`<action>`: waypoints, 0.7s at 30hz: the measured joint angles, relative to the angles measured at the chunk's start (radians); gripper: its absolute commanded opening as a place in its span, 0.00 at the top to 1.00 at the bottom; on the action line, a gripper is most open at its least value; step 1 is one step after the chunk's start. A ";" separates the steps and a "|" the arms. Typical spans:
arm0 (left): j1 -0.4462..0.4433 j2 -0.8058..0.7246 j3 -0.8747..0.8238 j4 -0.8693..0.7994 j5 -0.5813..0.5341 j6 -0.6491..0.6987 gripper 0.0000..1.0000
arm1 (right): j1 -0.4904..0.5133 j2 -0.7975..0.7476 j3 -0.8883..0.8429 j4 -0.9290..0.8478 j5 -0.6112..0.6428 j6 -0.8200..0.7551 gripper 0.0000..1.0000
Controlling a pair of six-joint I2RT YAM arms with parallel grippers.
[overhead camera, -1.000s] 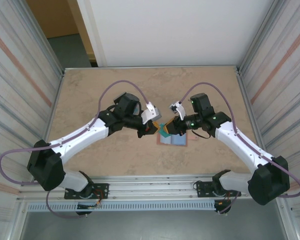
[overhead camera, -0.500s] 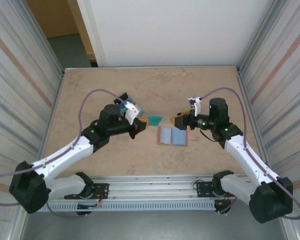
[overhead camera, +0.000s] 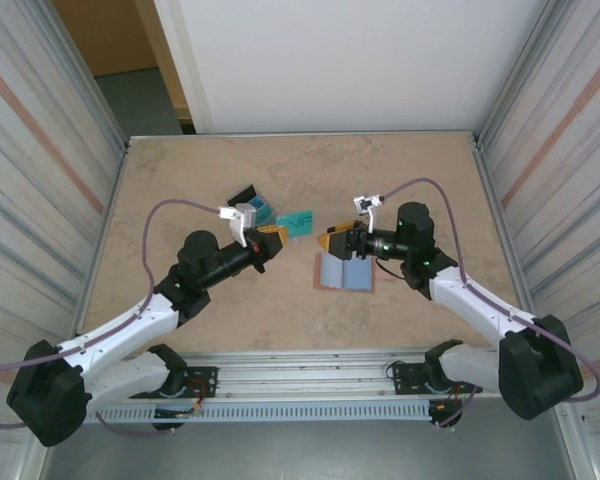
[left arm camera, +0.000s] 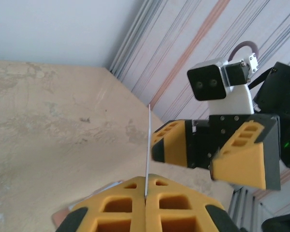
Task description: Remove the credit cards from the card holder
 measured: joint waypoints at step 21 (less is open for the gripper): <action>0.013 0.049 -0.001 0.154 0.091 -0.135 1.00 | 0.057 0.101 0.096 0.166 -0.058 0.016 0.97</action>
